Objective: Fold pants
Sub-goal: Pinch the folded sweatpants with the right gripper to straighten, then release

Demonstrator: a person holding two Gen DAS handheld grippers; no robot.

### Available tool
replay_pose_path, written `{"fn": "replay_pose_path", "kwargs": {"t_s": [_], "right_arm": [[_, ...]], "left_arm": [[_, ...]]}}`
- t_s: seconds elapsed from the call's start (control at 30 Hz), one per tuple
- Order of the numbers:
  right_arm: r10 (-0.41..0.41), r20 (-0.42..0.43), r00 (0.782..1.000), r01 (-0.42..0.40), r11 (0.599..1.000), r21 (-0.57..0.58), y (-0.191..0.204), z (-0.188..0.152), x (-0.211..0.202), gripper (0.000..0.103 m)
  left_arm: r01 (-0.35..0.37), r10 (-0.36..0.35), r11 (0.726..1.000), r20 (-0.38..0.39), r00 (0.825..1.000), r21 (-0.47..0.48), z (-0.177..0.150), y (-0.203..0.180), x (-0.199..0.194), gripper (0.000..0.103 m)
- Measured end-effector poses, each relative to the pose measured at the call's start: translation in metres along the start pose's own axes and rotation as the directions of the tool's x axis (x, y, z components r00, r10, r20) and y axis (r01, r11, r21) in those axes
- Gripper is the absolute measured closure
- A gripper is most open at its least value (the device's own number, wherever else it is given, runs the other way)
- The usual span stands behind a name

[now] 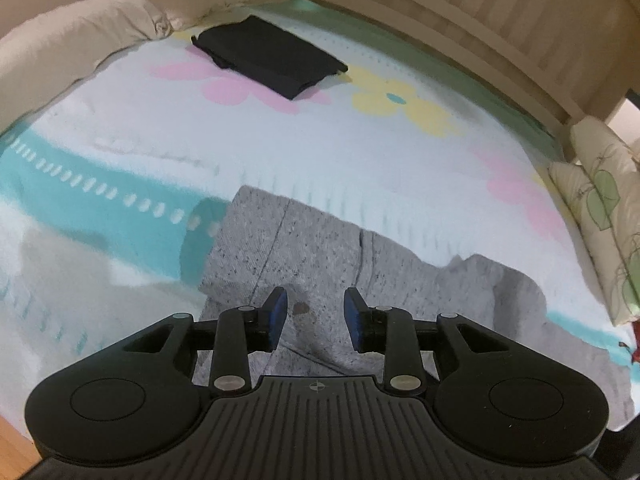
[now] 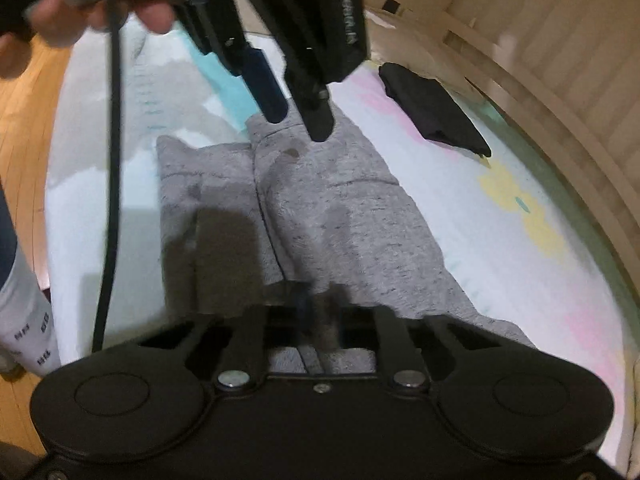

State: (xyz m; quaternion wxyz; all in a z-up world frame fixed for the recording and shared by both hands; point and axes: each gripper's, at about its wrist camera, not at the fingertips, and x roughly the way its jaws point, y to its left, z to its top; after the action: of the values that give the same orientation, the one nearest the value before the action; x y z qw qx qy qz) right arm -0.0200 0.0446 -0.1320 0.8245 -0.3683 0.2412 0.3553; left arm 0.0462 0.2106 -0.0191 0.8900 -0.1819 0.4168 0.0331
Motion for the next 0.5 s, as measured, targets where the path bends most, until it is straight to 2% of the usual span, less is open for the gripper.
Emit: {"fn": "replay_pose_path", "kwargs": {"t_s": [0.07,0.13,0.23,0.3,0.33,0.4,0.5], "right_arm": [[-0.018,0.019,1.000,0.017,1.000,0.014,-0.003,0.004,-0.008,0.093],[0.007,0.047,0.999,-0.010,0.998,0.066,-0.012,0.009,-0.022,0.093],[0.144,0.103,0.984,-0.161,0.970,0.181,-0.029,0.013,-0.054,0.093],[0.226,0.121,0.967,-0.247,0.948,0.200,-0.030,0.011,-0.067,0.093],[0.251,0.108,0.962,-0.268,0.944,0.191,-0.026,0.008,-0.068,0.093],[0.247,0.058,0.967,-0.254,0.954,0.163,-0.013,0.002,-0.057,0.093],[0.244,-0.031,0.969,-0.237,0.961,0.142,0.002,-0.006,-0.031,0.091]], "left_arm": [[-0.004,0.003,1.000,0.033,0.999,0.010,0.002,0.000,-0.007,0.073],[-0.013,0.012,1.000,0.094,0.996,0.013,0.004,0.002,-0.018,0.073],[-0.020,0.017,1.000,0.179,0.984,0.014,0.007,0.004,-0.033,0.072],[-0.024,0.020,1.000,0.199,0.980,0.020,0.007,0.001,-0.033,0.070],[-0.019,0.014,0.999,0.184,0.983,0.029,0.007,-0.002,-0.029,0.069],[-0.001,-0.007,0.998,0.113,0.994,0.067,0.003,-0.012,-0.014,0.069],[0.023,-0.022,0.984,-0.010,1.000,0.179,-0.008,-0.032,0.014,0.069]]}}
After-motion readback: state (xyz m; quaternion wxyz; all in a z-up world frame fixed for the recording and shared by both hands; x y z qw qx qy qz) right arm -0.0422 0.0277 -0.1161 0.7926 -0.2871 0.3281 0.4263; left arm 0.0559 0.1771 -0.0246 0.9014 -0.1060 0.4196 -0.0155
